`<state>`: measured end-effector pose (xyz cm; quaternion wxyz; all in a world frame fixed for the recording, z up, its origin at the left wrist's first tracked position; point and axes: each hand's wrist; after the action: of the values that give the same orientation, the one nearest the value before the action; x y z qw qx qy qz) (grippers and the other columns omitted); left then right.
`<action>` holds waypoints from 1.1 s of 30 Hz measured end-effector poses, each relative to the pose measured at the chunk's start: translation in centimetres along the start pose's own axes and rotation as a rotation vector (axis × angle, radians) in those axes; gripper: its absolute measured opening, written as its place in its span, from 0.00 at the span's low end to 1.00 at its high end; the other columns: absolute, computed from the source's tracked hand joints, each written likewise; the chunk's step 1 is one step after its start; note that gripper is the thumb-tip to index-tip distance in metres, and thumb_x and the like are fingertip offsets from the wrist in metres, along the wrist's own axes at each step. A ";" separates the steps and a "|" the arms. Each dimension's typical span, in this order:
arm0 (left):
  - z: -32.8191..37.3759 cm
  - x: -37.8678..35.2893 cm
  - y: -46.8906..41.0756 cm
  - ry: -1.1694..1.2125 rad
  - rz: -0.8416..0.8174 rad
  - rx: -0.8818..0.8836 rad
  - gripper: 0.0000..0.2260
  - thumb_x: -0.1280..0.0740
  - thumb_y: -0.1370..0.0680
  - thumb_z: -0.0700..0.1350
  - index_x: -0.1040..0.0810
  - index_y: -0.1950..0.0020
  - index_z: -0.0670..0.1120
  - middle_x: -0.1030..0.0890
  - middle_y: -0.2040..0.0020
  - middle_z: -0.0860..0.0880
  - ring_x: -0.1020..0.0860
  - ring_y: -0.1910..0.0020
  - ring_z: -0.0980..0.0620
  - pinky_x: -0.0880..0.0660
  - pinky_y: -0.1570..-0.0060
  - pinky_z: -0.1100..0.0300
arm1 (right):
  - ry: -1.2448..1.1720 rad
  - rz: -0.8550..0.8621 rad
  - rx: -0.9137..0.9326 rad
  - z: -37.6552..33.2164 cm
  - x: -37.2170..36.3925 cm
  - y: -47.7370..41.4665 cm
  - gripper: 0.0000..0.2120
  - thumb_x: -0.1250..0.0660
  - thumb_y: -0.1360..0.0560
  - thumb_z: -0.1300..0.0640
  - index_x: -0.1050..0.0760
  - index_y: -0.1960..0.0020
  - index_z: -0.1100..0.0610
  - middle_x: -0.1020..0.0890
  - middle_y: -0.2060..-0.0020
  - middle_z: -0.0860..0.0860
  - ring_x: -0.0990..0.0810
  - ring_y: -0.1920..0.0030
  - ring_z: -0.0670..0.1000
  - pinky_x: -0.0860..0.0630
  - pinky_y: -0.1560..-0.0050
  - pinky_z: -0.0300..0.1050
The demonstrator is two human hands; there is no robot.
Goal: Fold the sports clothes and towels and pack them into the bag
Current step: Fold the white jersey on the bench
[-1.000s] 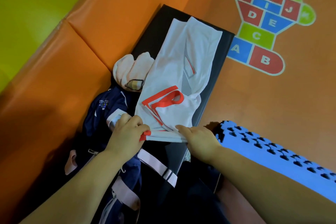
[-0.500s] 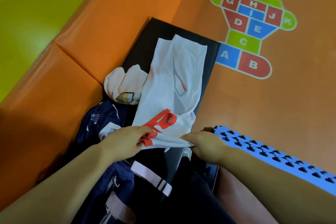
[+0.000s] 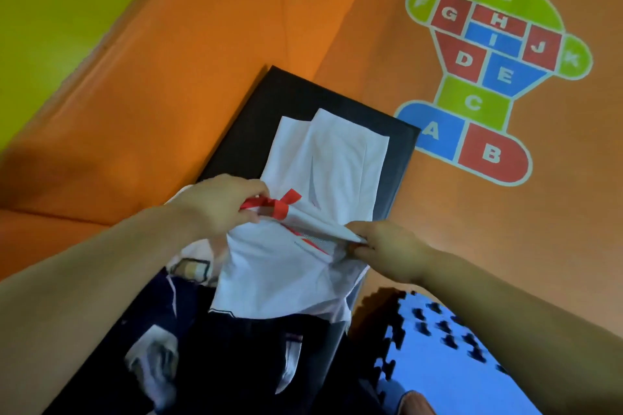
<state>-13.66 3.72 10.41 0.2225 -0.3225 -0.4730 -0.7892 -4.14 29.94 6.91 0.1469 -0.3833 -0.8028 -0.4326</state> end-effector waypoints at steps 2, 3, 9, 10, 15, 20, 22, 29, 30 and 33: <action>0.2 2.2 -4.9 0.017 0.067 0.015 0.11 0.31 0.25 0.47 0.27 0.46 0.58 0.22 0.54 0.54 0.24 0.58 0.55 0.27 0.60 0.59 | -0.005 0.032 -0.023 1.9 3.4 -3.6 0.03 0.38 0.22 0.54 0.26 0.51 0.50 0.22 0.60 0.50 0.25 0.58 0.52 0.29 0.59 0.47; 0.3 3.1 -7.4 0.046 0.107 0.017 0.12 0.31 0.25 0.46 0.27 0.44 0.58 0.22 0.52 0.53 0.24 0.56 0.55 0.27 0.60 0.60 | -0.006 0.060 -0.041 2.9 4.9 -5.6 0.04 0.38 0.22 0.53 0.26 0.52 0.53 0.23 0.61 0.50 0.26 0.59 0.52 0.31 0.61 0.46; 1.3 3.9 -18.9 0.145 0.523 0.117 0.27 0.31 0.24 0.46 0.36 0.27 0.51 0.31 0.31 0.46 0.31 0.33 0.46 0.32 0.34 0.50 | -0.134 0.455 -0.338 10.2 9.6 -14.9 0.22 0.40 0.21 0.55 0.38 0.27 0.52 0.26 0.34 0.48 0.25 0.39 0.54 0.24 0.45 0.49; 1.2 3.2 -19.5 0.189 0.529 0.170 0.26 0.31 0.24 0.47 0.35 0.28 0.51 0.30 0.32 0.46 0.30 0.34 0.46 0.31 0.35 0.50 | -0.169 0.492 -0.365 11.0 9.3 -15.4 0.24 0.39 0.21 0.55 0.40 0.26 0.53 0.28 0.32 0.50 0.27 0.36 0.55 0.26 0.41 0.52; -0.6 -3.1 -16.8 0.233 0.327 0.231 0.23 0.29 0.27 0.46 0.29 0.33 0.47 0.27 0.36 0.46 0.28 0.38 0.46 0.32 0.37 0.54 | -0.254 0.443 -0.320 12.2 3.6 -14.1 0.21 0.35 0.23 0.55 0.33 0.31 0.53 0.27 0.35 0.51 0.25 0.39 0.54 0.27 0.40 0.49; -0.7 -7.2 -11.8 0.165 0.269 0.407 0.24 0.32 0.24 0.51 0.33 0.30 0.49 0.28 0.35 0.48 0.29 0.38 0.48 0.41 0.50 0.65 | -0.344 0.411 -0.337 11.1 -1.1 -10.6 0.21 0.35 0.23 0.54 0.34 0.31 0.51 0.30 0.40 0.44 0.27 0.40 0.44 0.31 0.44 0.37; -1.5 -8.9 -10.5 0.236 0.228 0.436 0.24 0.30 0.26 0.51 0.31 0.32 0.49 0.25 0.38 0.48 0.27 0.42 0.49 0.41 0.53 0.68 | -0.408 0.369 -0.368 10.2 -2.9 -9.4 0.21 0.35 0.23 0.54 0.34 0.32 0.51 0.31 0.41 0.43 0.27 0.42 0.43 0.31 0.45 0.36; -3.5 -12.0 -7.7 0.422 0.229 0.381 0.07 0.28 0.28 0.47 0.24 0.57 0.49 0.23 0.62 0.52 0.25 0.65 0.57 0.34 0.68 0.66 | -0.539 0.273 -0.509 8.4 -8.0 -6.5 0.28 0.34 0.24 0.49 0.40 0.29 0.54 0.30 0.35 0.48 0.26 0.41 0.46 0.29 0.48 0.36; -3.6 -12.1 -7.3 0.425 0.239 0.356 0.06 0.28 0.27 0.47 0.24 0.57 0.49 0.23 0.61 0.53 0.25 0.64 0.57 0.34 0.68 0.66 | -0.567 0.250 -0.541 8.3 -8.5 -6.1 0.29 0.34 0.24 0.48 0.41 0.29 0.54 0.29 0.35 0.49 0.25 0.41 0.47 0.28 0.50 0.36; -4.1 -12.4 -6.3 0.427 0.278 0.322 0.05 0.29 0.27 0.49 0.23 0.55 0.50 0.24 0.59 0.53 0.26 0.62 0.56 0.35 0.67 0.65 | -0.643 0.209 -0.615 7.8 -9.9 -5.0 0.28 0.33 0.26 0.45 0.38 0.32 0.54 0.24 0.45 0.48 0.23 0.50 0.46 0.30 0.61 0.33</action>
<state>-10.43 3.51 -3.77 0.4709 -0.1715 -0.4859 -0.7161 -0.55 29.72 -6.17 -0.1876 -0.6026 -0.5988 -0.4930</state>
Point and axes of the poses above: each hand's wrist, its own y-axis away from the middle knuckle, its own x-axis out of the back of the hand, z = x × y
